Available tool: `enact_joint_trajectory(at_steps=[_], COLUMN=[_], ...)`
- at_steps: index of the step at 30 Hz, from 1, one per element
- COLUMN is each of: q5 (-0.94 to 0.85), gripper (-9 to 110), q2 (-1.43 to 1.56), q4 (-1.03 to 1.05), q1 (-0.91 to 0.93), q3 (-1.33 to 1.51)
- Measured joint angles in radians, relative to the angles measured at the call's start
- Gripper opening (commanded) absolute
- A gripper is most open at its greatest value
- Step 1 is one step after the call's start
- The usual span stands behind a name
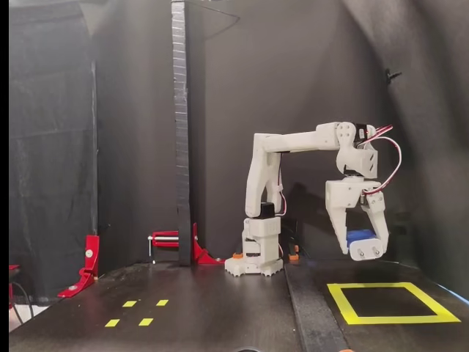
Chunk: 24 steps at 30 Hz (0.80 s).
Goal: Grasp the block and place it in the designated area.
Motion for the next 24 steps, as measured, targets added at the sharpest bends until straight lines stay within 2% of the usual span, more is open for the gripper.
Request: enact_joint_trajectory(at_steps=[24], q5=[0.017], gripper=[23], q2=[-0.295], q4=[-0.126], q1=[-0.041], q3=[-0.018])
